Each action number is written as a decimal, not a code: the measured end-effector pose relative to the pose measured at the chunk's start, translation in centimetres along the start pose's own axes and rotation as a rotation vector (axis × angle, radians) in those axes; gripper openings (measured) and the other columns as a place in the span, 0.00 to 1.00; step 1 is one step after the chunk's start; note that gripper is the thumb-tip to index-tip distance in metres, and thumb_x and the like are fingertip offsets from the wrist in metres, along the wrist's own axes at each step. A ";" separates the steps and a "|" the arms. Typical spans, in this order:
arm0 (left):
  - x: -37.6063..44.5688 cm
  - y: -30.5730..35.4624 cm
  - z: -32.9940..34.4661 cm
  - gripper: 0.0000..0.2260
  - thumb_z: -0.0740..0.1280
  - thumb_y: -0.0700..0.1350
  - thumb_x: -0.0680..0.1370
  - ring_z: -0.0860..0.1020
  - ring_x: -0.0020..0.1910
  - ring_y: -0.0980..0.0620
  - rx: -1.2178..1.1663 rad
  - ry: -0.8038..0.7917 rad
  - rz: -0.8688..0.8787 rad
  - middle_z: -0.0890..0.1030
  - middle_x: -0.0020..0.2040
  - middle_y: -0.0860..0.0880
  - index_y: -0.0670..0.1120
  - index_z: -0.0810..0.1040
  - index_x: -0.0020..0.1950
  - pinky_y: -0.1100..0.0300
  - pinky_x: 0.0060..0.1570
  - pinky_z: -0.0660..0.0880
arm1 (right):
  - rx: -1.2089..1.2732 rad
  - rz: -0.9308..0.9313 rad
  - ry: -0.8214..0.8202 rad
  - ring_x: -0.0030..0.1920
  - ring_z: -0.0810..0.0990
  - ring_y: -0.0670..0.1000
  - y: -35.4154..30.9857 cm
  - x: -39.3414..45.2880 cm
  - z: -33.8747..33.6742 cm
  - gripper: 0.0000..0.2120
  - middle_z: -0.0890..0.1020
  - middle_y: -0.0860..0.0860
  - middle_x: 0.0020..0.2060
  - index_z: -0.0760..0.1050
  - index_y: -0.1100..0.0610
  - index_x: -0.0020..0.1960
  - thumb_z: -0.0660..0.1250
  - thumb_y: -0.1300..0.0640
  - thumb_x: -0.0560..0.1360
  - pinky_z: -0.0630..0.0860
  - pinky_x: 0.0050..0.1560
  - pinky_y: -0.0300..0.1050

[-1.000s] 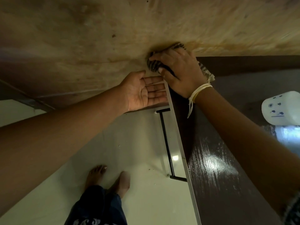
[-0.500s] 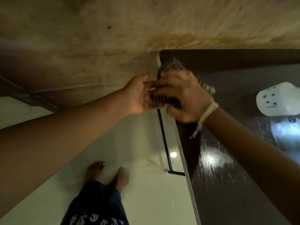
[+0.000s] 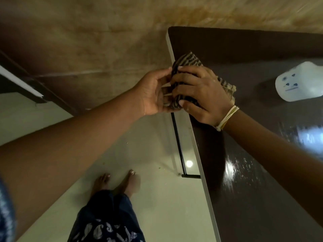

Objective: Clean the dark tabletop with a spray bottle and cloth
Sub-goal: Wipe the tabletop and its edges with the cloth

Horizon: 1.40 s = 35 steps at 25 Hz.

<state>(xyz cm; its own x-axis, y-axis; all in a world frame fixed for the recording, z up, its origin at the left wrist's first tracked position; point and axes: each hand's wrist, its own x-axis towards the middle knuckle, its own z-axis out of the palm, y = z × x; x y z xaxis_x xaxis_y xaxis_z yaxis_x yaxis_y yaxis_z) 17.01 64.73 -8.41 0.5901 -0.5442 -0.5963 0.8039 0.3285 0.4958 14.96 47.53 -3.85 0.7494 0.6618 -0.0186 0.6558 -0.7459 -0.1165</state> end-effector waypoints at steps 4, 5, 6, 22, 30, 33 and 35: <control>-1.8 -3.0 0.0 0.13 0.62 0.55 0.79 0.82 0.43 0.51 0.086 -0.077 0.015 0.83 0.44 0.50 0.49 0.80 0.55 0.48 0.52 0.77 | 0.036 0.012 0.030 0.69 0.69 0.56 -3.3 -4.5 0.5 0.17 0.80 0.48 0.57 0.82 0.54 0.49 0.59 0.47 0.71 0.65 0.64 0.61; -2.4 -3.7 0.2 0.12 0.62 0.54 0.79 0.82 0.45 0.50 0.088 -0.071 0.023 0.83 0.44 0.50 0.49 0.80 0.54 0.49 0.53 0.77 | 0.048 0.017 0.026 0.69 0.70 0.56 -4.2 -5.7 0.6 0.17 0.81 0.48 0.55 0.82 0.55 0.48 0.59 0.48 0.71 0.65 0.64 0.60; -3.0 -4.5 0.6 0.11 0.62 0.53 0.79 0.82 0.46 0.50 0.071 -0.063 0.032 0.83 0.45 0.49 0.48 0.80 0.52 0.50 0.53 0.77 | 0.060 0.027 0.030 0.68 0.70 0.56 -5.1 -7.0 0.7 0.16 0.81 0.48 0.54 0.82 0.55 0.46 0.59 0.48 0.70 0.65 0.64 0.60; -10.7 -19.7 5.8 0.09 0.67 0.51 0.78 0.82 0.45 0.49 0.036 -0.011 -0.036 0.82 0.47 0.48 0.47 0.77 0.54 0.54 0.44 0.79 | 0.125 0.096 -0.009 0.63 0.74 0.52 -16.6 -24.0 1.7 0.12 0.81 0.45 0.43 0.80 0.52 0.38 0.59 0.49 0.67 0.63 0.68 0.57; -14.2 -26.9 9.5 0.17 0.65 0.53 0.80 0.80 0.36 0.52 -0.032 0.179 0.103 0.80 0.46 0.48 0.47 0.75 0.65 0.61 0.31 0.77 | 0.119 0.014 -0.032 0.61 0.76 0.53 -19.8 -31.0 2.3 0.13 0.81 0.46 0.42 0.81 0.53 0.38 0.59 0.49 0.67 0.65 0.67 0.57; -14.9 -29.1 10.7 0.13 0.64 0.54 0.80 0.79 0.36 0.52 0.023 0.277 0.164 0.80 0.47 0.48 0.49 0.76 0.59 0.61 0.32 0.76 | 0.116 -0.014 -0.003 0.59 0.76 0.53 -20.5 -32.8 2.7 0.15 0.81 0.46 0.41 0.81 0.54 0.37 0.58 0.48 0.67 0.65 0.67 0.55; -15.2 -30.2 11.4 0.10 0.63 0.55 0.80 0.79 0.41 0.50 0.096 0.367 0.206 0.79 0.47 0.49 0.50 0.76 0.55 0.58 0.36 0.77 | 0.127 -0.037 0.043 0.58 0.77 0.52 -21.0 -33.9 3.0 0.14 0.82 0.46 0.39 0.80 0.54 0.35 0.58 0.49 0.66 0.67 0.65 0.52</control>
<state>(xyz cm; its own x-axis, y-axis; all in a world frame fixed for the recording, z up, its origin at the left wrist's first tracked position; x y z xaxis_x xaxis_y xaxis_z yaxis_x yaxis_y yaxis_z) -17.08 54.22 -7.12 0.7387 -0.1580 -0.6553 0.6662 0.3189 0.6741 -24.45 41.00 -3.75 0.7298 0.6830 0.0303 0.6685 -0.7035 -0.2414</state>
